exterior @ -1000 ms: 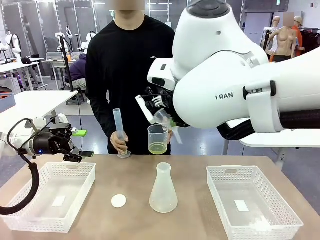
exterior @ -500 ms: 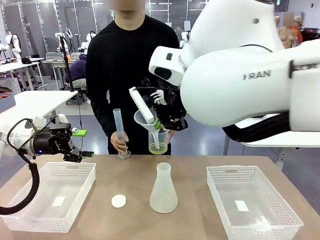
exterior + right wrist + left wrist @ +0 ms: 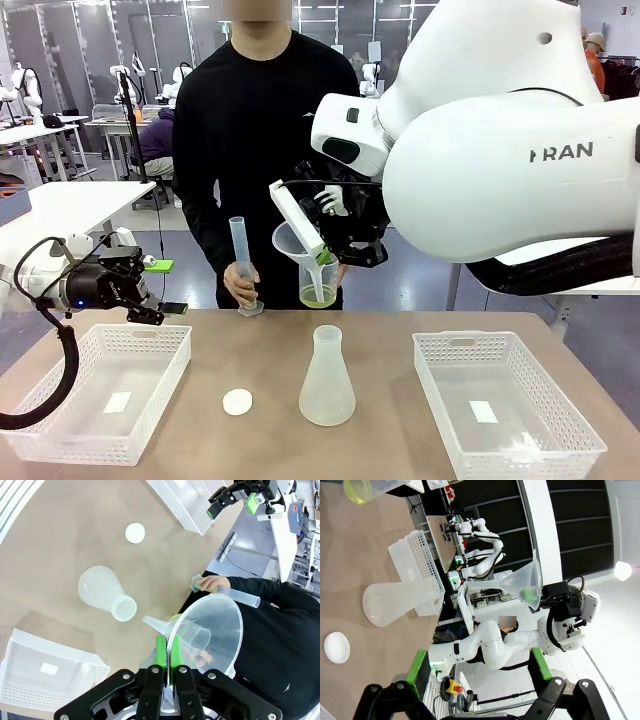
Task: Prepare the solutions needed for the experiment.
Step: Pick up the Plastic Funnel and insert it into the Big flask.
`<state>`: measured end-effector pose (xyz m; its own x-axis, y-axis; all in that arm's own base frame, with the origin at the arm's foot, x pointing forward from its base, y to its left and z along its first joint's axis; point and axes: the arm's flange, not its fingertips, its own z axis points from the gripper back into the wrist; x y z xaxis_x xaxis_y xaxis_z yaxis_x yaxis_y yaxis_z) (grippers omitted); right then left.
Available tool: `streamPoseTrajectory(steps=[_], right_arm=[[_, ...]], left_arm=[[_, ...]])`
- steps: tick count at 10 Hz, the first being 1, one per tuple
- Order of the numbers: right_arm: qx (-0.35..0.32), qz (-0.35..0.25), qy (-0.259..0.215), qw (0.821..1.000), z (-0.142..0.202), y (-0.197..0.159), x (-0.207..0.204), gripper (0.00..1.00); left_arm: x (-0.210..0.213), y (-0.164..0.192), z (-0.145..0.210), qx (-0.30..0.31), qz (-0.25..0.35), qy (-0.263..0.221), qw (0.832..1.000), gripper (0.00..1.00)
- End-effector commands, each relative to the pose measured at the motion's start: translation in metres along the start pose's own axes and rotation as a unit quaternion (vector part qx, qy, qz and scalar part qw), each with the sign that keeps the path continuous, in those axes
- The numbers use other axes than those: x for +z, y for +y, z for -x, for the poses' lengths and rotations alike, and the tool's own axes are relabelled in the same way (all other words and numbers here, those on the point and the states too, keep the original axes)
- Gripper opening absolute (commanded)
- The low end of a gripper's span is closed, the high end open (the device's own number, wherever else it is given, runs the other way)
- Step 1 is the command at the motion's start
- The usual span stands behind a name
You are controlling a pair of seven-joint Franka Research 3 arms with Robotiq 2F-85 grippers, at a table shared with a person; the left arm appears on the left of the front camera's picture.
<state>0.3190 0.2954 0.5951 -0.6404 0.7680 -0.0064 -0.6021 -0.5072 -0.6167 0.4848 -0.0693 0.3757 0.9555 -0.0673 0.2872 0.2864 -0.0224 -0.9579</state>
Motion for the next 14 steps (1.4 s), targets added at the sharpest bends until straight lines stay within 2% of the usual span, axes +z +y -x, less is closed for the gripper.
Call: streamPoseTrajectory(steps=[1, 2, 5, 10, 14], right_arm=[[-0.006, 0.003, 0.000, 1.000, 0.000, -0.003, -0.002, 0.04], [0.000, 0.000, 0.000, 1.000, 0.000, 0.000, 0.000, 0.04], [0.004, 0.029, -0.045, 0.999, 0.007, 0.018, 0.003, 0.04], [-0.025, 0.024, -0.040, 0.999, 0.027, 0.033, -0.016, 0.04], [-0.048, 0.037, -0.073, 0.996, 0.043, 0.043, -0.035, 0.04]], left_arm=[[-0.001, -0.002, -0.001, -0.005, 0.006, -0.006, 1.000, 1.00], [-0.001, -0.002, -0.001, -0.005, 0.006, -0.006, 1.000, 1.00], [-0.001, -0.002, -0.001, -0.005, 0.006, -0.006, 1.000, 1.00], [-0.001, -0.002, -0.001, -0.005, 0.006, -0.006, 1.000, 1.00], [-0.001, -0.002, -0.001, -0.005, 0.006, -0.006, 1.000, 1.00]])
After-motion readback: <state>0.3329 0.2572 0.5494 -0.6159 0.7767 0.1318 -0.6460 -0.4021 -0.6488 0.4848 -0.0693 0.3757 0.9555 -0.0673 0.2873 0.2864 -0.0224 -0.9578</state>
